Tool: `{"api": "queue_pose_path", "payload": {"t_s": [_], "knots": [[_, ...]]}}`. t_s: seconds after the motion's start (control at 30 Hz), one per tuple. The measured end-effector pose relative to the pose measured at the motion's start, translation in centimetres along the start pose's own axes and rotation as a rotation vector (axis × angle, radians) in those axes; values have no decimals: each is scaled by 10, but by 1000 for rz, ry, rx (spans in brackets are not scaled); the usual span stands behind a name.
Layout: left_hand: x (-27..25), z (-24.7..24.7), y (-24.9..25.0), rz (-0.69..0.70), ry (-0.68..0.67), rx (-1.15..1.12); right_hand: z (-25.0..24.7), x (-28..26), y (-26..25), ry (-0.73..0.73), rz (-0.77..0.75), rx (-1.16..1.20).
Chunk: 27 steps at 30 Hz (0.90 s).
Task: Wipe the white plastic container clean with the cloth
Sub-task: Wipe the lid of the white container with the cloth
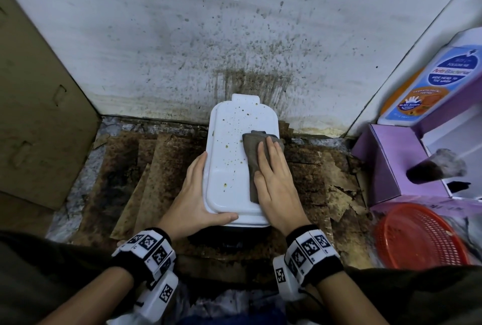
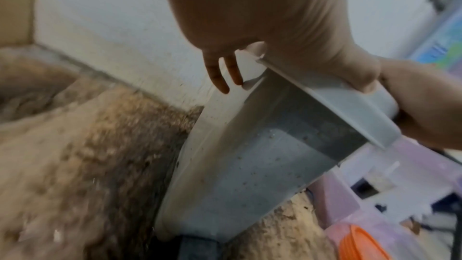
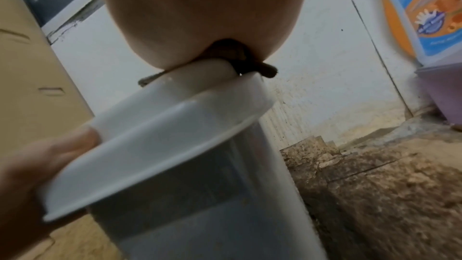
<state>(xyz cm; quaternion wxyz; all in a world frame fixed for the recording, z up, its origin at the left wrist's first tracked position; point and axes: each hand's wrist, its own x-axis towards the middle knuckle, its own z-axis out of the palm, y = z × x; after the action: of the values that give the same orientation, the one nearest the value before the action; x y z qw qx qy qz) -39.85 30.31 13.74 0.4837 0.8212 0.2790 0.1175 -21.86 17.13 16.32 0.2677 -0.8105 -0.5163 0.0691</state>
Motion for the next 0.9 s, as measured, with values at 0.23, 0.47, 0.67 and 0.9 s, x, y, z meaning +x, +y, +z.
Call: {"api": "queue_pose_path", "payload": {"t_s": [0.23,0.47,0.67,0.9], "knots": [[-1,3,-1,16,36,-2,-1,-33,-13,31,-10,-19],[-4,4,0,9,43,-19,3,-55,-25,73,22,-27],[-1,5,0,25,40,-30,-5,-34,-13,-9,-18,-99],[1,5,-3,20,36,-58,-13,28,8,-142,30,-1]]}}
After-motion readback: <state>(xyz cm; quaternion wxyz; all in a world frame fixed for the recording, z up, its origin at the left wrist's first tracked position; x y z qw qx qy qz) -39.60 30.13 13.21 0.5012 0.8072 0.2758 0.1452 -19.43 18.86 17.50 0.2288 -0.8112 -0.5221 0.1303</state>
